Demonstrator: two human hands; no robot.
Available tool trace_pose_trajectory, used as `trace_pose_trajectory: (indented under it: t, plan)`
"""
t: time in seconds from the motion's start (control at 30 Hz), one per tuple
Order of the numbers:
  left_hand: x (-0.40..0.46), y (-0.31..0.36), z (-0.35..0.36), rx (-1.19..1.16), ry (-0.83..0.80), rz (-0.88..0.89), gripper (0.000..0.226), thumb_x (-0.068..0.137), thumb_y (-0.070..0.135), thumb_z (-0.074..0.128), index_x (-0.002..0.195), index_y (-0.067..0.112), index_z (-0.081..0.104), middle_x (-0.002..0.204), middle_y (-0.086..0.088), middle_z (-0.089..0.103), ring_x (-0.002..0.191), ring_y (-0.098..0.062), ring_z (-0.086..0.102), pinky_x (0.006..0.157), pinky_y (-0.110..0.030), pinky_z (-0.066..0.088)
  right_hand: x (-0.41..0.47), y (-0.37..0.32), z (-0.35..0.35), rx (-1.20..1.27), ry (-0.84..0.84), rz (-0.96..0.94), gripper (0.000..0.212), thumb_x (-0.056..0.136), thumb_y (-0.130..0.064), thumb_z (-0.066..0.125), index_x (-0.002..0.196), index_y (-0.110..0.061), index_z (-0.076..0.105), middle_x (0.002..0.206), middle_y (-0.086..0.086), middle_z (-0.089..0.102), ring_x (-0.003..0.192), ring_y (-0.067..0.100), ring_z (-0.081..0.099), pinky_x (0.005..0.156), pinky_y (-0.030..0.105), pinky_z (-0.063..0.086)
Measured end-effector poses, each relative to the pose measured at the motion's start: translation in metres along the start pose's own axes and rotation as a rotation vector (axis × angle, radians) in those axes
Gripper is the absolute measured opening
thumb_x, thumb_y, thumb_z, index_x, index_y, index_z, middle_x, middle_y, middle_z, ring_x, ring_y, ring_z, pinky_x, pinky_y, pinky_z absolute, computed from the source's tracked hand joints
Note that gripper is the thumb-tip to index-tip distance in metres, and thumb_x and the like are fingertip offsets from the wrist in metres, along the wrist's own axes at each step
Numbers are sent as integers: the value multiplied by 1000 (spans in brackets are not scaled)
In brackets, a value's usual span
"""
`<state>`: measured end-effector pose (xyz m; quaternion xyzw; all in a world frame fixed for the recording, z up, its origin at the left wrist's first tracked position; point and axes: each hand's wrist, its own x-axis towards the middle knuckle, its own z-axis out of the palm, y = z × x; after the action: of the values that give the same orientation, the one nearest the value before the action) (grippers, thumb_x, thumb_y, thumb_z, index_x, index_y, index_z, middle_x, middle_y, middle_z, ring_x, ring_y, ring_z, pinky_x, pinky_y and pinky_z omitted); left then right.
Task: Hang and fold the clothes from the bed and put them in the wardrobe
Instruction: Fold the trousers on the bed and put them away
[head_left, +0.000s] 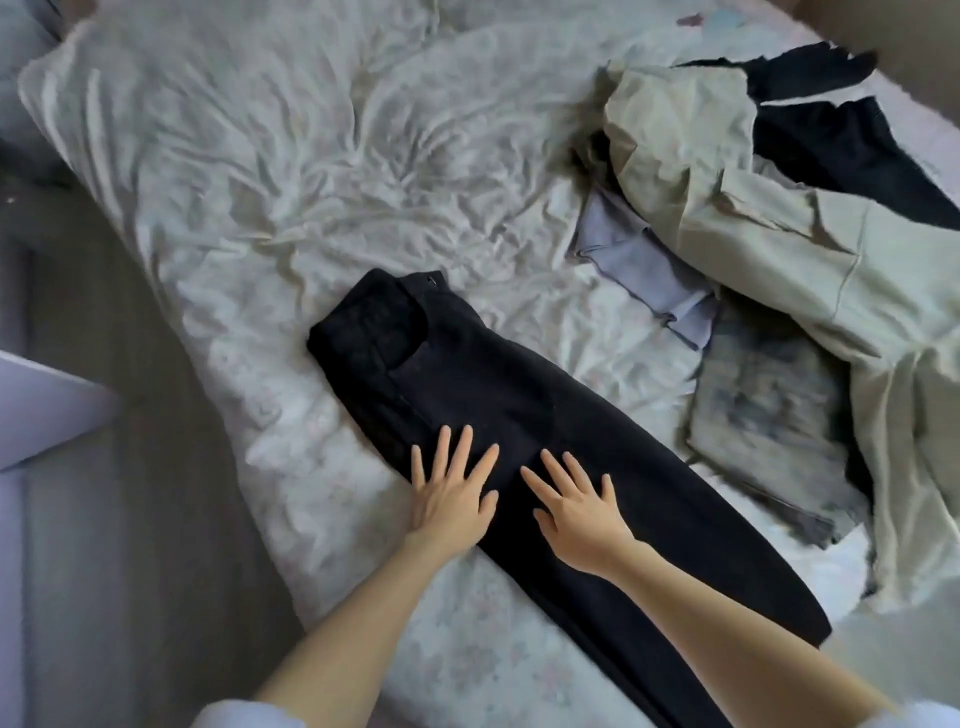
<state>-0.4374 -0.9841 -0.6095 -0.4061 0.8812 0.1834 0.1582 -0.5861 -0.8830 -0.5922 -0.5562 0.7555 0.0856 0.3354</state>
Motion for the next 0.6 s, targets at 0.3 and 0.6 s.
trace_pose_trajectory:
  t: [0.3,0.6]
  plan:
    - [-79,57,75,100,-111,236,53,82,40,38,132,29,52,143,-1,47,136,-34,32,106,-65,12,-113,40,124,6,131,203,52,89,-44,37,138,-26,41,145,1,44,135,25,29,91,61,41]
    - [-37,90,57,234,-21,599,46,49,32,90,90,24,70,85,8,60,80,-15,60,81,-35,53,-167,84,150,287,210,441,45,76,-28,72,117,-15,57,109,2,58,92,26,56,67,35,49]
